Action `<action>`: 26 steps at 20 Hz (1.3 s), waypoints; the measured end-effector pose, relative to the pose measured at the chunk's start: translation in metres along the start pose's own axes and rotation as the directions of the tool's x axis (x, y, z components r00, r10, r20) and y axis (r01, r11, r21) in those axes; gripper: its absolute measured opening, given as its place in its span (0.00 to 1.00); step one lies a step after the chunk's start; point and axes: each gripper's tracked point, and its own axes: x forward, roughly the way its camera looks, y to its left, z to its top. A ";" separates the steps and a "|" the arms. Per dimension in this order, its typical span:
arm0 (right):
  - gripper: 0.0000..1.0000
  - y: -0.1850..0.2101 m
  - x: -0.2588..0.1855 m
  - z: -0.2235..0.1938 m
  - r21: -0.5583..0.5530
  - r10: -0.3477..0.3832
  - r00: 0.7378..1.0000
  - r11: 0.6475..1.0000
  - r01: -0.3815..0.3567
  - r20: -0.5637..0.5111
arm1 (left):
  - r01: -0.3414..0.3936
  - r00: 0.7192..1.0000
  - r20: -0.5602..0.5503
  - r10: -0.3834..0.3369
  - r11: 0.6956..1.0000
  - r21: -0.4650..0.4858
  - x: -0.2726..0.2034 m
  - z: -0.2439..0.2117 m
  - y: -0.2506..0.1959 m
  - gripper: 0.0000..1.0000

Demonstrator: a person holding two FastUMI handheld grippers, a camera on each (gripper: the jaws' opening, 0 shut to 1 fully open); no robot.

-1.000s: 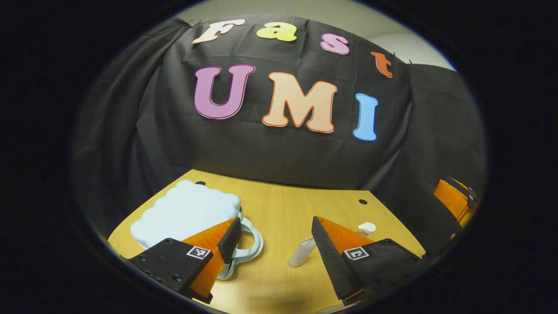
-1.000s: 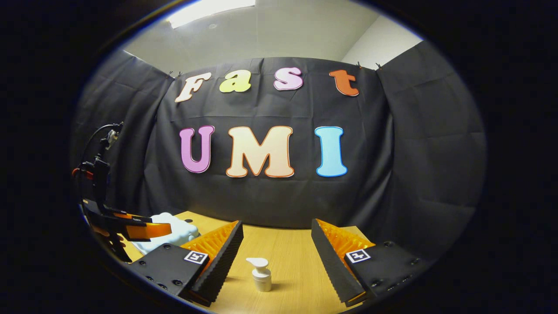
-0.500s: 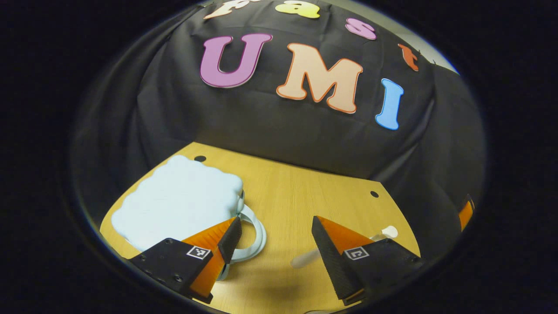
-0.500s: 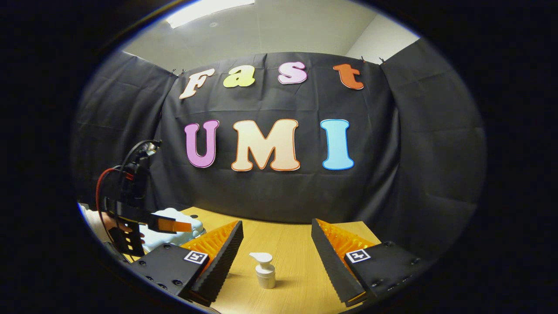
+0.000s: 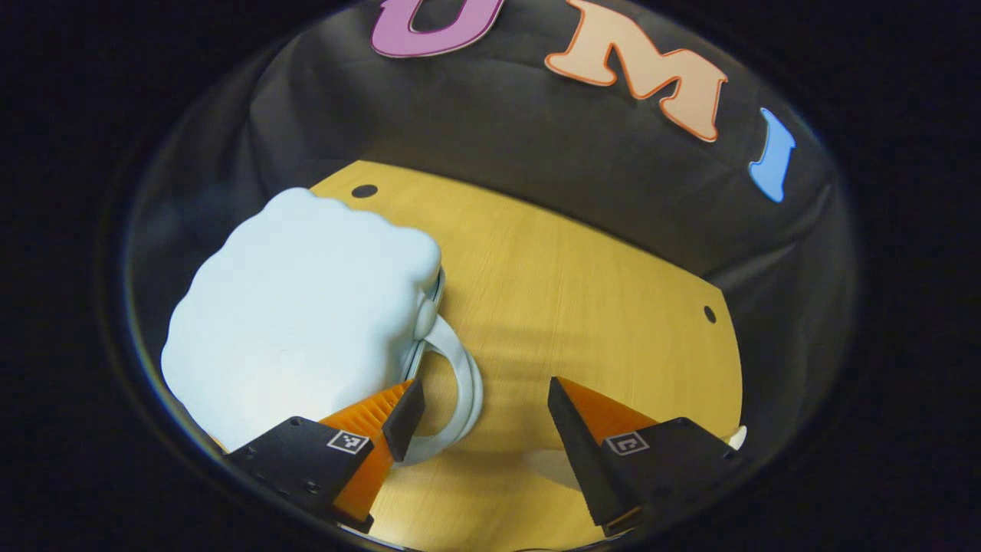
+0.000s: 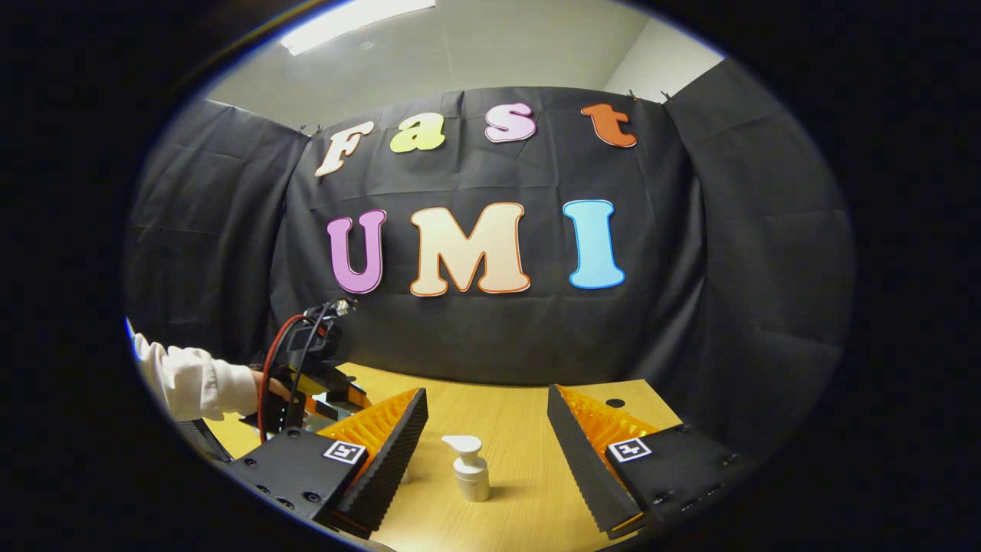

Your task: First open the suitcase, pack the skin care products into it, and then close the suitcase.

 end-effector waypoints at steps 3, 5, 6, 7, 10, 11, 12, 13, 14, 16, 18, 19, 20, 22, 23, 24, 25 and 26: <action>0.99 -0.005 -0.004 -0.006 0.004 -0.002 1.000 1.000 0.002 -0.012 | -0.025 0.997 -0.072 0.024 1.000 -0.010 0.017 -0.006 0.000 0.96; 0.99 -0.010 -0.006 -0.009 -0.002 -0.008 1.000 1.000 0.008 -0.022 | -0.028 0.994 -0.109 0.023 0.999 -0.040 0.026 -0.006 -0.002 0.96; 0.98 -0.013 -0.008 -0.010 -0.008 -0.012 1.000 1.000 0.012 -0.026 | -0.029 0.992 -0.124 0.021 0.998 -0.063 0.031 -0.007 -0.003 0.95; 0.98 -0.017 -0.010 -0.013 -0.013 -0.017 0.999 1.000 0.017 -0.030 | -0.033 0.990 -0.139 0.021 0.996 -0.083 0.035 -0.009 -0.003 0.95; 0.99 -0.023 -0.012 -0.016 -0.019 -0.029 0.999 0.999 0.028 -0.041 | -0.048 0.984 -0.175 0.031 0.995 -0.092 0.043 -0.012 -0.002 0.93; 0.99 -0.026 -0.013 -0.016 -0.021 -0.034 0.999 0.999 0.033 -0.041 | -0.045 0.983 -0.179 0.028 0.995 -0.090 0.043 -0.012 -0.003 0.88; 0.99 -0.029 -0.013 -0.016 -0.022 -0.038 0.998 0.999 0.037 -0.041 | -0.045 0.983 -0.181 0.028 0.995 -0.088 0.046 -0.013 -0.003 0.86; 0.99 -0.030 -0.013 -0.016 -0.021 -0.042 0.998 0.999 0.041 -0.041 | -0.044 0.983 -0.184 0.028 0.995 -0.086 0.047 -0.013 -0.003 0.82; 0.99 -0.032 -0.013 -0.016 -0.019 -0.044 0.998 0.999 0.044 -0.041 | -0.041 0.982 -0.186 0.024 0.995 -0.088 0.048 -0.015 -0.004 0.78; 0.99 -0.034 -0.012 -0.019 -0.015 -0.047 0.998 0.999 0.047 -0.045 | -0.040 0.979 -0.202 0.021 0.995 -0.088 0.050 -0.017 -0.002 0.75; 0.99 -0.035 -0.012 -0.019 -0.016 -0.047 0.998 0.999 0.047 -0.046 | -0.048 0.976 -0.218 0.025 0.994 -0.102 0.054 -0.021 0.002 0.64; 0.99 -0.035 -0.011 -0.019 -0.019 -0.048 0.998 0.999 0.048 -0.044 | -0.049 0.974 -0.225 0.023 0.993 -0.111 0.055 -0.023 0.003 0.61; 0.99 -0.036 -0.012 -0.019 -0.022 -0.050 0.998 0.999 0.049 -0.045 | -0.054 0.972 -0.232 0.026 0.992 -0.114 0.055 -0.024 0.005 0.64; 0.99 -0.036 -0.013 -0.021 -0.024 -0.054 0.997 0.998 0.053 -0.047 | -0.075 0.969 -0.243 0.046 0.991 -0.111 0.056 -0.026 0.012 0.48; 0.99 -0.037 -0.012 -0.022 -0.023 -0.056 0.997 0.998 0.055 -0.049 | -0.077 0.969 -0.243 0.046 0.990 -0.118 0.058 -0.027 0.014 0.35; 0.99 -0.037 -0.013 -0.023 -0.020 -0.057 0.997 0.998 0.056 -0.051 | -0.075 0.968 -0.248 0.042 0.989 -0.126 0.058 -0.026 0.015 0.28; 0.99 -0.038 -0.014 -0.024 -0.017 -0.059 0.997 0.998 0.058 -0.053 | -0.068 0.968 -0.249 0.033 0.989 -0.132 0.056 -0.027 0.015 0.24; 0.99 -0.038 -0.014 -0.025 -0.015 -0.061 0.997 0.998 0.060 -0.055 | -0.061 0.968 -0.248 0.026 0.989 -0.134 0.056 -0.026 0.015 0.24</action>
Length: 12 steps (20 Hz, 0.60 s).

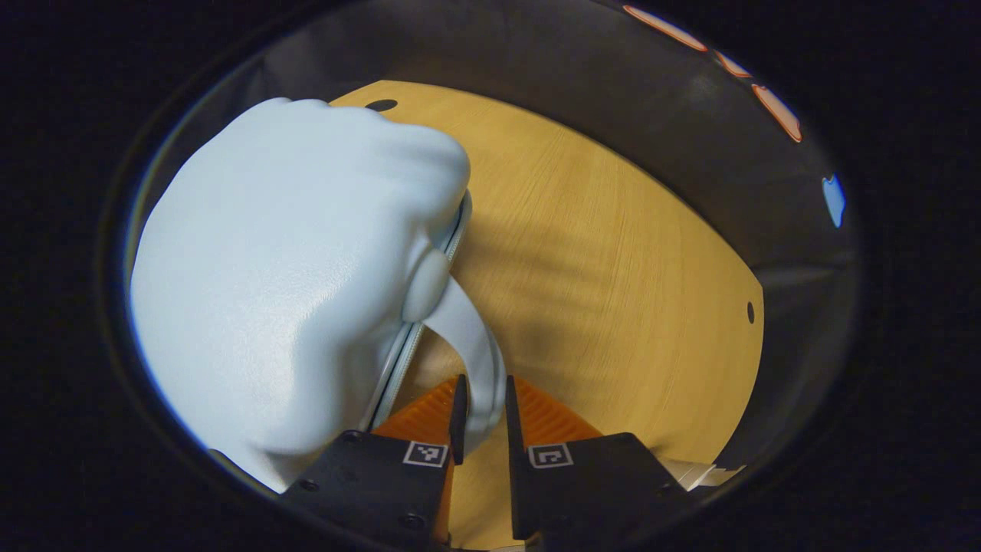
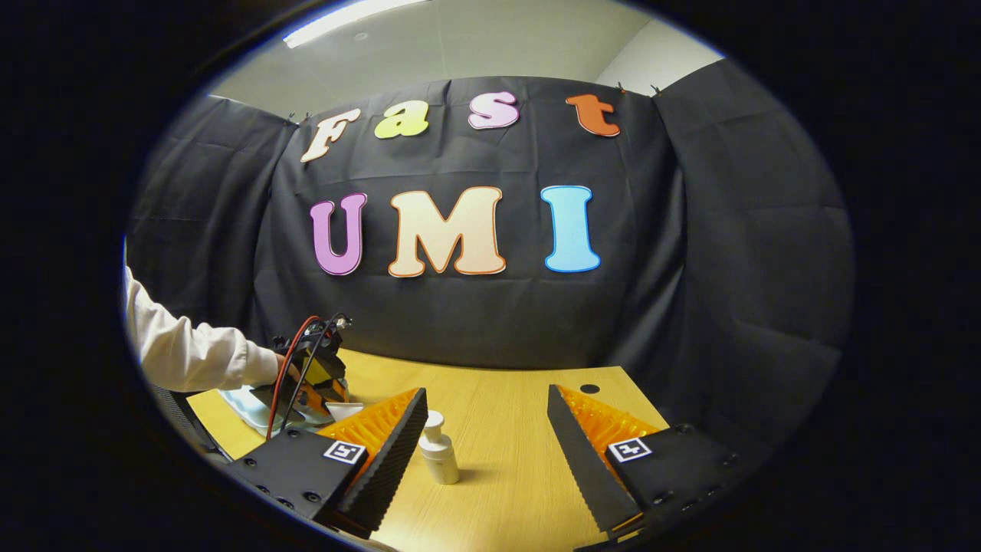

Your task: First open the suitcase, pack the skin care products into it, and then close the suitcase.

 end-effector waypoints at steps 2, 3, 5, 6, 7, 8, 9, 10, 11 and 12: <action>0.99 -0.001 0.000 -0.001 0.000 -0.003 1.000 1.000 0.003 -0.002 | 0.014 1.000 -0.001 -0.014 1.000 0.003 -0.001 0.001 -0.001 0.21; 0.99 0.000 -0.001 -0.001 -0.002 -0.004 1.000 1.000 0.004 -0.001 | 0.021 1.000 -0.005 -0.021 1.000 0.006 0.000 0.000 -0.001 0.19; 0.99 0.001 -0.002 0.000 -0.007 -0.006 1.000 1.000 0.006 0.001 | 0.035 0.999 -0.014 -0.035 0.999 0.008 -0.001 0.000 -0.001 0.08; 0.99 0.001 -0.003 0.001 -0.009 -0.007 1.000 1.000 0.007 0.003 | 0.045 0.999 -0.019 -0.045 0.999 0.011 -0.003 0.001 -0.002 0.07; 0.99 0.000 -0.004 0.001 -0.012 -0.008 1.000 1.000 0.008 0.003 | 0.058 0.998 -0.018 -0.058 0.998 0.009 -0.004 0.001 -0.004 0.05; 0.99 0.001 -0.004 0.000 -0.014 -0.010 1.000 1.000 0.010 0.003 | 0.067 0.998 -0.021 -0.067 0.998 0.002 -0.006 0.001 -0.005 0.04; 0.99 0.000 -0.005 0.000 -0.016 -0.012 1.000 1.000 0.012 0.002 | 0.074 0.997 -0.018 -0.075 0.997 -0.002 -0.010 0.004 -0.006 0.02; 0.99 0.000 -0.006 -0.001 -0.019 -0.015 1.000 1.000 0.015 0.000 | 0.079 0.997 -0.016 -0.079 0.997 -0.003 -0.014 0.006 -0.007 0.02; 0.99 0.000 -0.006 0.000 -0.020 -0.017 1.000 1.000 0.017 0.000 | 0.088 0.996 -0.015 -0.088 0.996 0.001 -0.020 0.006 -0.008 0.01; 0.99 0.000 -0.008 0.000 -0.021 -0.018 1.000 1.000 0.018 0.000 | 0.102 0.995 -0.008 -0.102 0.995 -0.003 -0.026 0.009 -0.010 0.01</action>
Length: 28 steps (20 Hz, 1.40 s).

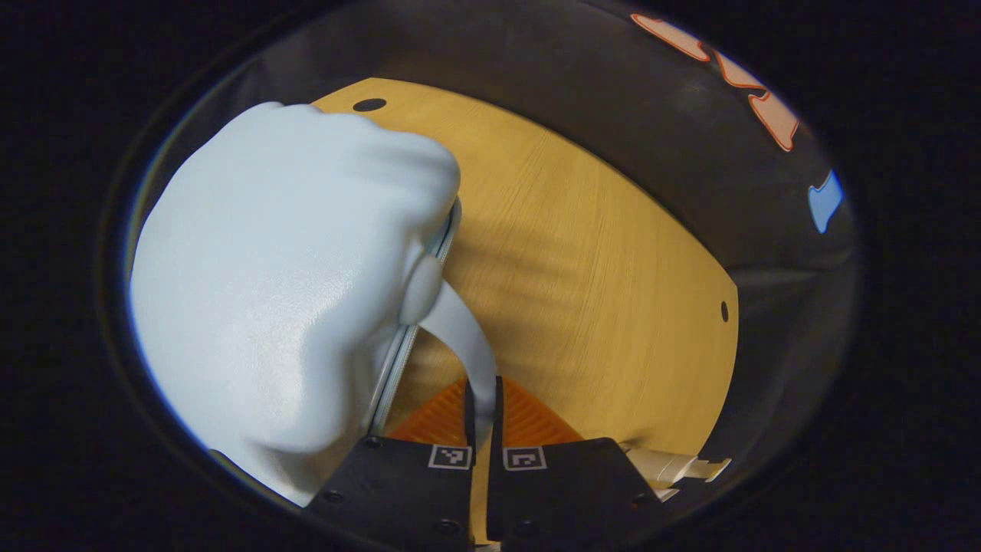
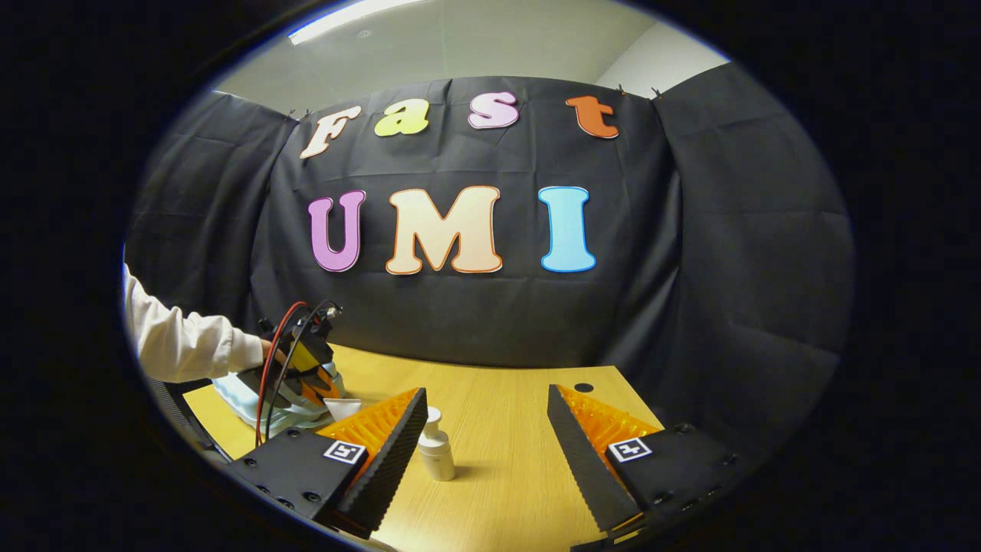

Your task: First open the suitcase, pack the skin care products into it, and then close the suitcase.

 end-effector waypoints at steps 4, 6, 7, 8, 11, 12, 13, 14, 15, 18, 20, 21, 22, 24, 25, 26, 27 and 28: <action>0.99 0.008 0.002 0.004 -0.008 0.010 1.000 1.000 -0.010 0.002 | 0.114 0.993 0.032 -0.112 0.993 -0.041 -0.049 0.020 -0.012 0.01; 0.99 0.016 0.003 0.007 -0.017 0.024 1.000 1.000 -0.024 0.008 | 0.161 0.985 0.063 -0.158 0.986 -0.040 -0.078 0.031 -0.016 0.01; 0.99 0.022 0.004 0.009 -0.021 0.032 0.999 0.999 -0.031 0.013 | 0.183 0.981 0.077 -0.180 0.982 -0.038 -0.095 0.037 -0.017 0.01; 0.99 0.027 0.006 0.011 -0.023 0.041 0.999 0.999 -0.040 0.016 | 0.207 0.975 0.093 -0.202 0.978 -0.041 -0.112 0.043 -0.017 0.00; 0.99 0.046 0.011 0.014 -0.031 0.069 0.997 0.997 -0.068 0.020 | 0.273 0.954 0.144 -0.263 0.960 -0.055 -0.161 0.063 -0.008 0.00; 0.99 0.052 0.012 0.015 -0.033 0.077 0.997 0.997 -0.076 0.025 | 0.287 0.947 0.167 -0.274 0.956 -0.059 -0.176 0.072 -0.001 0.00; 0.99 0.059 0.013 0.017 -0.036 0.085 0.996 0.996 -0.084 0.030 | 0.301 0.940 0.188 -0.286 0.952 -0.061 -0.192 0.079 0.007 0.00; 0.99 0.065 0.014 0.019 -0.039 0.089 0.995 0.995 -0.088 0.033 | 0.317 0.932 0.207 -0.298 0.946 -0.063 -0.207 0.087 0.016 0.00; 0.99 0.071 0.016 0.022 -0.039 0.093 0.995 0.995 -0.092 0.036 | 0.330 0.924 0.227 -0.308 0.941 -0.067 -0.223 0.094 0.026 0.01; 0.99 0.086 0.020 0.034 -0.033 0.101 0.993 0.995 -0.099 0.063 | 0.338 0.909 0.279 -0.310 0.939 -0.058 -0.262 0.122 0.066 0.00; 0.98 0.093 0.021 0.039 -0.042 0.096 0.993 0.995 -0.093 0.071 | 0.340 0.903 0.300 -0.309 0.939 -0.055 -0.282 0.139 0.097 0.00; 1.00 0.097 0.022 0.043 -0.049 0.092 0.993 0.995 -0.089 0.076 | 0.343 0.901 0.303 -0.312 0.938 -0.053 -0.288 0.144 0.111 0.00; 1.00 0.100 0.022 0.044 -0.054 0.090 0.993 0.995 -0.085 0.079 | 0.338 0.902 0.301 -0.308 0.940 -0.053 -0.293 0.149 0.127 0.00; 0.99 0.109 0.022 0.045 -0.061 0.089 0.993 0.995 -0.084 0.078 | 0.321 0.908 0.298 -0.293 0.946 -0.047 -0.295 0.155 0.156 0.00; 0.99 0.112 0.021 0.044 -0.062 0.088 0.993 0.995 -0.084 0.075 | 0.305 0.909 0.308 -0.279 0.952 -0.037 -0.296 0.159 0.171 0.01; 0.99 0.117 0.020 0.044 -0.063 0.087 0.993 0.995 -0.083 0.074 | 0.290 0.911 0.311 -0.269 0.957 -0.022 -0.298 0.161 0.184 0.00; 0.99 0.119 0.020 0.045 -0.063 0.085 0.994 0.995 -0.080 0.074 | 0.280 0.911 0.318 -0.261 0.960 -0.013 -0.300 0.163 0.195 0.00; 1.00 0.121 0.019 0.045 -0.062 0.082 0.994 0.995 -0.077 0.074 | 0.272 0.911 0.323 -0.254 0.962 -0.009 -0.302 0.166 0.205 0.00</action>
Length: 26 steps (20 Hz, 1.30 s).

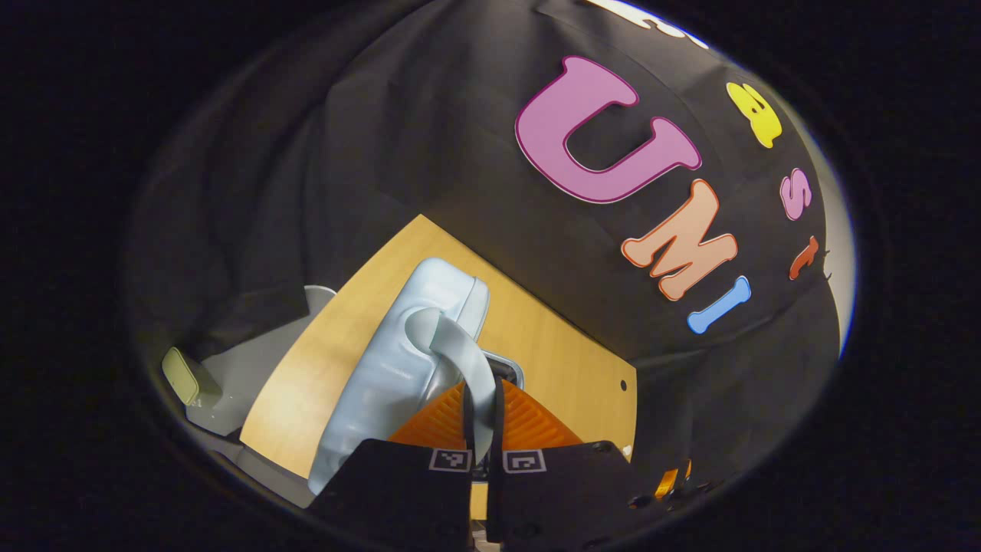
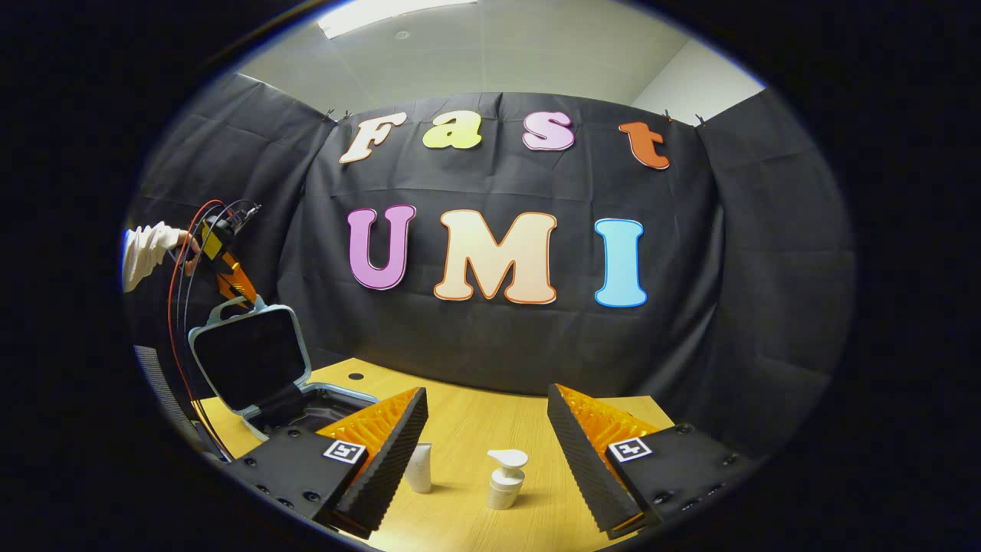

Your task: First open the suitcase, pack the skin care products into it, and then close the suitcase.

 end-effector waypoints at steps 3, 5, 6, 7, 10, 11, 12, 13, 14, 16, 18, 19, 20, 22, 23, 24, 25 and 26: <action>1.00 0.000 0.001 0.004 0.004 -0.017 1.000 1.000 0.017 0.004 | -0.060 0.998 -0.003 0.060 0.998 0.034 -0.005 0.005 0.045 0.00; 1.00 -0.001 0.002 0.007 0.002 -0.031 1.000 1.000 0.031 0.005 | -0.097 0.995 0.009 0.097 0.994 0.044 -0.005 0.011 0.078 0.00; 1.00 -0.002 0.002 0.008 0.000 -0.037 0.999 0.999 0.037 0.008 | -0.103 0.995 0.013 0.103 0.994 0.032 -0.006 0.012 0.092 0.00; 1.00 -0.003 0.003 0.009 -0.003 -0.043 0.999 0.999 0.043 0.008 | -0.100 0.995 0.014 0.100 0.995 0.015 -0.006 0.011 0.103 0.01; 0.98 -0.006 0.006 0.006 -0.014 -0.055 0.998 0.998 0.055 0.000 | -0.133 0.991 0.004 0.133 0.991 0.003 -0.005 -0.002 0.143 0.00; 0.98 -0.006 0.008 0.004 -0.013 -0.057 0.998 0.998 0.057 -0.006 | -0.157 0.988 -0.006 0.157 0.988 0.017 -0.006 -0.009 0.160 0.01; 0.98 -0.006 0.009 0.003 -0.008 -0.059 0.998 0.998 0.059 -0.013 | -0.183 0.983 -0.017 0.183 0.983 0.031 -0.005 -0.017 0.175 0.01; 0.99 -0.006 0.011 0.002 0.001 -0.058 0.998 0.998 0.058 -0.015 | -0.204 0.978 -0.026 0.205 0.978 0.042 -0.004 -0.022 0.190 0.01; 0.99 -0.006 0.012 0.002 0.011 -0.061 0.998 0.998 0.061 -0.016 | -0.215 0.976 -0.036 0.216 0.976 0.039 -0.002 -0.032 0.198 0.01; 1.00 -0.007 0.016 -0.001 0.026 -0.063 0.998 0.998 0.063 -0.028 | -0.223 0.974 -0.045 0.223 0.975 0.008 0.008 -0.050 0.218 0.00; 0.99 -0.010 0.017 0.000 0.023 -0.068 0.997 0.997 0.069 -0.030 | -0.221 0.975 -0.042 0.220 0.975 -0.030 0.017 -0.069 0.236 0.00; 0.99 -0.011 0.018 0.000 0.024 -0.070 0.997 0.997 0.071 -0.029 | -0.216 0.976 -0.040 0.214 0.975 -0.047 0.023 -0.080 0.245 0.00; 0.98 -0.014 0.019 -0.001 0.030 -0.072 0.997 0.997 0.073 -0.032 | -0.214 0.976 -0.036 0.213 0.975 -0.061 0.027 -0.086 0.250 0.00; 0.98 -0.016 0.019 -0.005 0.049 -0.075 0.996 0.996 0.077 -0.039 | -0.230 0.973 -0.028 0.229 0.971 -0.070 0.035 -0.099 0.269 0.00; 0.99 -0.017 0.020 -0.006 0.060 -0.073 0.996 0.995 0.075 -0.043 | -0.238 0.971 -0.028 0.237 0.968 -0.080 0.038 -0.104 0.276 0.00; 0.99 -0.019 0.020 -0.008 0.066 -0.074 0.996 0.995 0.077 -0.047 | -0.245 0.969 -0.029 0.243 0.965 -0.094 0.041 -0.109 0.283 0.00; 0.99 -0.021 0.020 -0.010 0.064 -0.077 0.996 0.995 0.080 -0.051 | -0.257 0.966 -0.034 0.255 0.961 -0.107 0.044 -0.114 0.288 0.00; 0.98 -0.023 0.020 -0.013 0.058 -0.081 0.995 0.995 0.084 -0.056 | -0.278 0.961 -0.043 0.275 0.954 -0.112 0.045 -0.118 0.294 0.00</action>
